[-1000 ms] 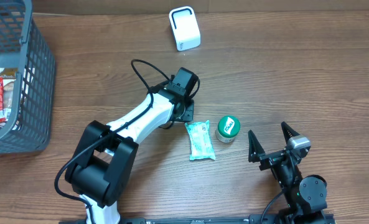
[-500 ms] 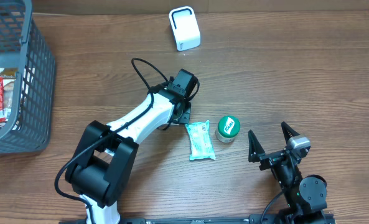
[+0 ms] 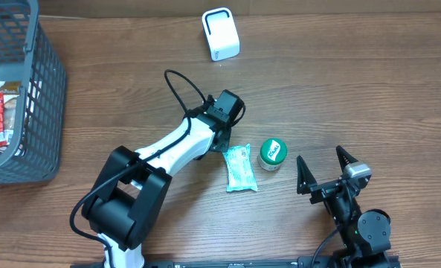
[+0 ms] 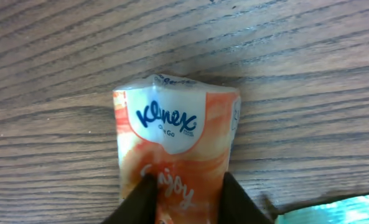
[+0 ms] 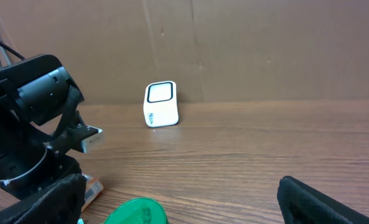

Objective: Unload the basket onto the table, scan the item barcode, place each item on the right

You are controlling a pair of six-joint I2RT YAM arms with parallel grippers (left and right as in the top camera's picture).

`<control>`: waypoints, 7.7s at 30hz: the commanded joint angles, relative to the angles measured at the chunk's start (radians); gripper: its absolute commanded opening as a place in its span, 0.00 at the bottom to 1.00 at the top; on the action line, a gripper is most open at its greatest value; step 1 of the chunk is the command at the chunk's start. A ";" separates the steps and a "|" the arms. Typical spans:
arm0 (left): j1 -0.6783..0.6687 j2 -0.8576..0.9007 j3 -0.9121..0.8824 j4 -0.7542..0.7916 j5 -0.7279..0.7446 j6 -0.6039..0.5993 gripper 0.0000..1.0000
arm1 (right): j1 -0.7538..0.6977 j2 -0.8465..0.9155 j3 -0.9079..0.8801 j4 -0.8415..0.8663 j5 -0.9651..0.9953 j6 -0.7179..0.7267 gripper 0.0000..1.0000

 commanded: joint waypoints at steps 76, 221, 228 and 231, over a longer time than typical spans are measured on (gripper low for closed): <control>0.297 -0.053 -0.217 0.480 0.982 -0.030 0.04 | -0.006 -0.002 -0.011 0.002 0.006 -0.003 1.00; 0.911 -0.202 1.069 -0.620 -0.058 0.342 1.00 | -0.006 -0.002 -0.011 0.002 0.006 -0.003 1.00; 1.035 -0.163 1.067 -0.592 -0.058 0.342 1.00 | -0.006 -0.002 -0.011 0.002 0.006 -0.003 1.00; 1.059 -0.130 1.067 -0.593 -0.058 0.348 1.00 | -0.006 -0.002 -0.011 0.002 0.006 -0.003 1.00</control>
